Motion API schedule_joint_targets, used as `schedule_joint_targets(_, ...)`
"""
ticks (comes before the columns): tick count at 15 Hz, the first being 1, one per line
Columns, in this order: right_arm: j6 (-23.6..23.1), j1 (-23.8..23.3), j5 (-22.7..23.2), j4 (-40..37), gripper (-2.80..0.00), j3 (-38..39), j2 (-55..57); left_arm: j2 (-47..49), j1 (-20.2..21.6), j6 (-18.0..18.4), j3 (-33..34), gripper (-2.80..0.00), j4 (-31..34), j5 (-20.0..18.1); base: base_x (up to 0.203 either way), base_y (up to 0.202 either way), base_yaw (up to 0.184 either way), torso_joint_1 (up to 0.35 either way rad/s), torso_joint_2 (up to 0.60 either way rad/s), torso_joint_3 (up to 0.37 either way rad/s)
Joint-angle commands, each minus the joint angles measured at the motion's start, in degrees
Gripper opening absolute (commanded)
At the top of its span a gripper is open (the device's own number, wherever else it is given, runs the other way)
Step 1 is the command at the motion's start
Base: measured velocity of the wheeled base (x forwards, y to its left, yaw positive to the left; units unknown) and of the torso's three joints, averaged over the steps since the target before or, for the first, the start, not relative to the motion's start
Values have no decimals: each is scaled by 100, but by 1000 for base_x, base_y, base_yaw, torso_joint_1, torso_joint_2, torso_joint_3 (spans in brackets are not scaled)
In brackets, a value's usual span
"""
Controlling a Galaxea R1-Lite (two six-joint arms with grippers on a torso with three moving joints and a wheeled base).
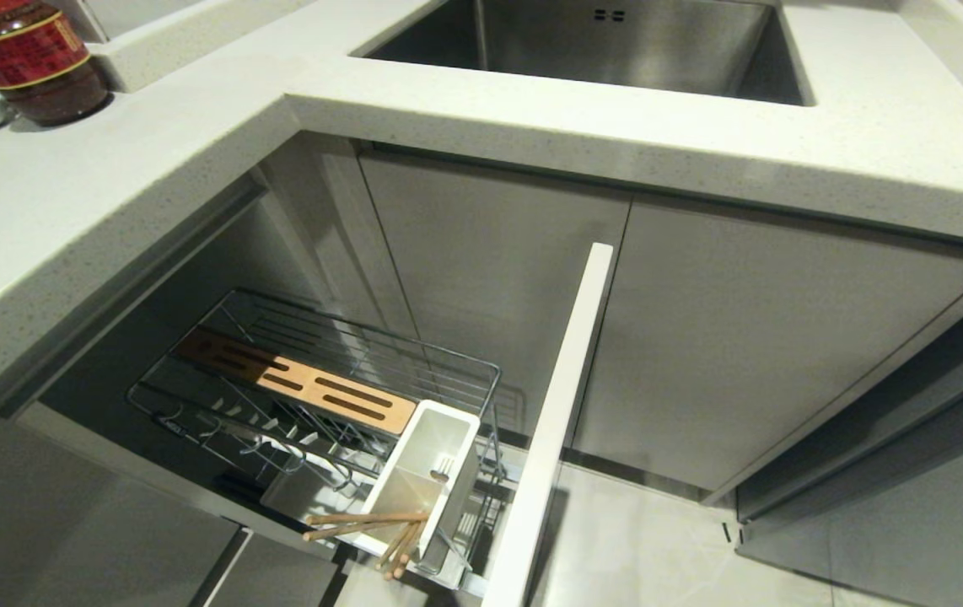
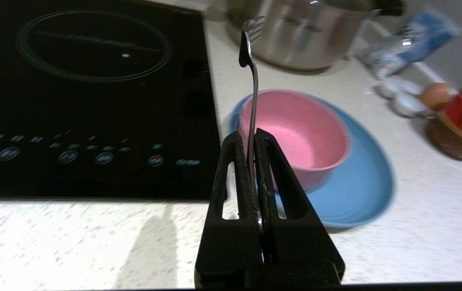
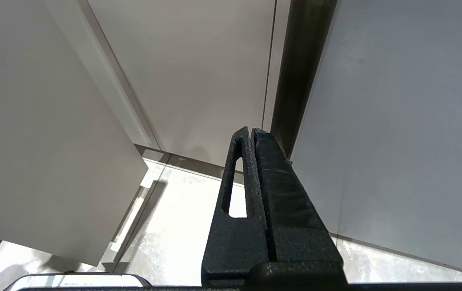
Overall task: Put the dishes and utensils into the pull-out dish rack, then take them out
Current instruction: Take the fork out of the cupboard
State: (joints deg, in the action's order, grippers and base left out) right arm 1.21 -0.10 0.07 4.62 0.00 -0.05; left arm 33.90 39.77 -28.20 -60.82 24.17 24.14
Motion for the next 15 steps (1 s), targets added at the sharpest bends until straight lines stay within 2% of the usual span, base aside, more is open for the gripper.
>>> schedule_joint_targets(1,2,1,1,4,-280,149,-4,24,225,-30,380,-280,-89,13,0,0,0,0,0,0)
schedule_joint_targets(6,2,1,1,4,-280,149,-4,316,293,-204,545,-280,-118,-68,0,0,0,0,0,0)
schedule_joint_targets(10,2,1,1,4,-280,149,-4,588,286,-406,532,-280,-259,-677,0,0,0,0,0,0)
schedule_joint_targets(15,2,1,1,4,-280,149,-4,814,286,-485,598,-280,-589,-887,0,0,0,0,0,0)
